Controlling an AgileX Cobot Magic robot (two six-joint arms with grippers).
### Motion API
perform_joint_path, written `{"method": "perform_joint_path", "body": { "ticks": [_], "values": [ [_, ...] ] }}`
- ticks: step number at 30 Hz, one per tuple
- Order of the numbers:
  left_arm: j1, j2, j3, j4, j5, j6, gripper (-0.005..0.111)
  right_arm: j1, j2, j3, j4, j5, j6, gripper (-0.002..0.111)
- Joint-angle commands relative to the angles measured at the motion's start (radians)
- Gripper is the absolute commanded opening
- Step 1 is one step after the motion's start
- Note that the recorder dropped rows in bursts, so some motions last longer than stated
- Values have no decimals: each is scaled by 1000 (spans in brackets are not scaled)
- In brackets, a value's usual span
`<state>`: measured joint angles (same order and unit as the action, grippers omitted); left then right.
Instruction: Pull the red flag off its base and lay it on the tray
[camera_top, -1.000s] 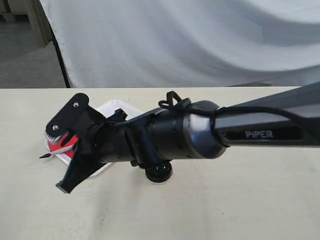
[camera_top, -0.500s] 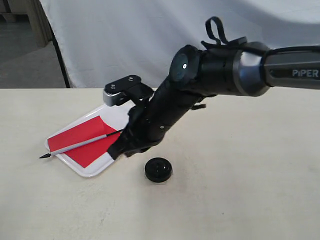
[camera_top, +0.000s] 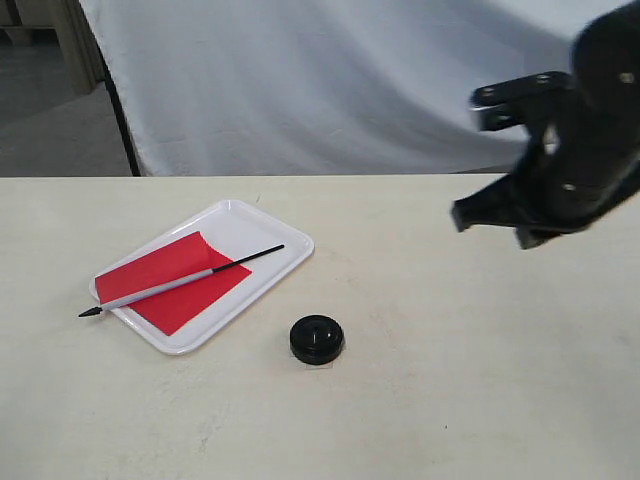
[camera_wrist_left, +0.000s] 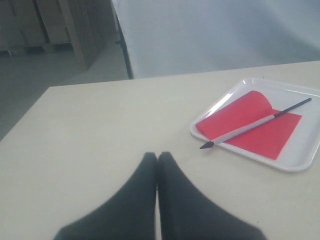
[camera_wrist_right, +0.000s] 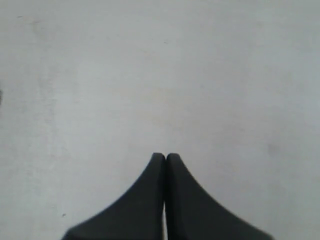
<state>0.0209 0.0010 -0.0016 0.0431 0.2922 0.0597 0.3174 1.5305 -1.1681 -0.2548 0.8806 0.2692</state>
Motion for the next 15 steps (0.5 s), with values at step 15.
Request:
{"method": "perform_joint_path", "body": {
  "ticks": [15],
  "values": [
    [-8,-1,2,5,-10,-3,0,-327,-1074,758,-20,-643,163,-1]
  ]
}}
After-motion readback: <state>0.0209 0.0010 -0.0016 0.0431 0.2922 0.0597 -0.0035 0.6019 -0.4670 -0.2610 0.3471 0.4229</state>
